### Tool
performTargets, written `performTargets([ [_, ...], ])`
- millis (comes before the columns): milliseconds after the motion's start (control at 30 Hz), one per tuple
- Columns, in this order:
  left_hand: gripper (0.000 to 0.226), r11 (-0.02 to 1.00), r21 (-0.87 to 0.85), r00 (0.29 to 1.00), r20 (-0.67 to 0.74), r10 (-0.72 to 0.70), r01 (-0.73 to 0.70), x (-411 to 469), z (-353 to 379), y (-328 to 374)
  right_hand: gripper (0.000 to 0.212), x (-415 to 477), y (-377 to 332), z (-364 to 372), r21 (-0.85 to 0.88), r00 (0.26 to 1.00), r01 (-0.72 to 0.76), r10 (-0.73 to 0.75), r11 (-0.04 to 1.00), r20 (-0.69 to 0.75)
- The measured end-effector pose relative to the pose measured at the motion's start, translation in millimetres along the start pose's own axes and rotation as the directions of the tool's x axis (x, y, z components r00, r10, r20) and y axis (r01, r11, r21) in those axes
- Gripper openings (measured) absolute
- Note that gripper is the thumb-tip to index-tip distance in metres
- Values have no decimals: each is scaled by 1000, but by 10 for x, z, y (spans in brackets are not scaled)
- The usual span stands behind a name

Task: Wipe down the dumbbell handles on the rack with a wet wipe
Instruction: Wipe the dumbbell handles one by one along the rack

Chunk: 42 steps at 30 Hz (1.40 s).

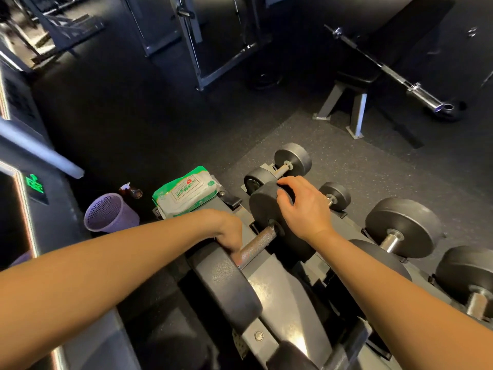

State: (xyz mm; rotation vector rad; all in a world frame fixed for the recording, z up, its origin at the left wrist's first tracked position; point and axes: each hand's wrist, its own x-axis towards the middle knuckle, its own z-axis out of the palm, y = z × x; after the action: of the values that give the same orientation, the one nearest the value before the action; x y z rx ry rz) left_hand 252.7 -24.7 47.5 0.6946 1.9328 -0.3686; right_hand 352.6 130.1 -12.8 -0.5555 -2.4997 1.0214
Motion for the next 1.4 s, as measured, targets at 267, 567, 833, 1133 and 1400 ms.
performTargets([
  [267, 25, 960, -281, 946, -316, -72, -20, -151, -63, 33, 17, -454, -329, -174, -201, 991, 135, -137, 970, 4],
  [567, 12, 739, -635, 932, -360, -25, -226, -138, 47, 256, 18, -862, -564, 136, 613, 537, -783, 615, 107, 578],
  [833, 20, 976, -193, 780, -624, -42, -103, -394, 304, -230, 19, -705, -403, 469, 670, 303, -718, 782, -189, 545],
  [1133, 36, 865, -487, 681, -674, -286, -118, -347, 552, -317, 27, -1041, -476, 511, 432, 430, -890, 586, 146, 687],
  [1400, 36, 836, -526, 676, -674, -298, -156, -332, 579, -347, 16, -733, -365, 445, 641, 265, -697, 715, -322, 647],
])
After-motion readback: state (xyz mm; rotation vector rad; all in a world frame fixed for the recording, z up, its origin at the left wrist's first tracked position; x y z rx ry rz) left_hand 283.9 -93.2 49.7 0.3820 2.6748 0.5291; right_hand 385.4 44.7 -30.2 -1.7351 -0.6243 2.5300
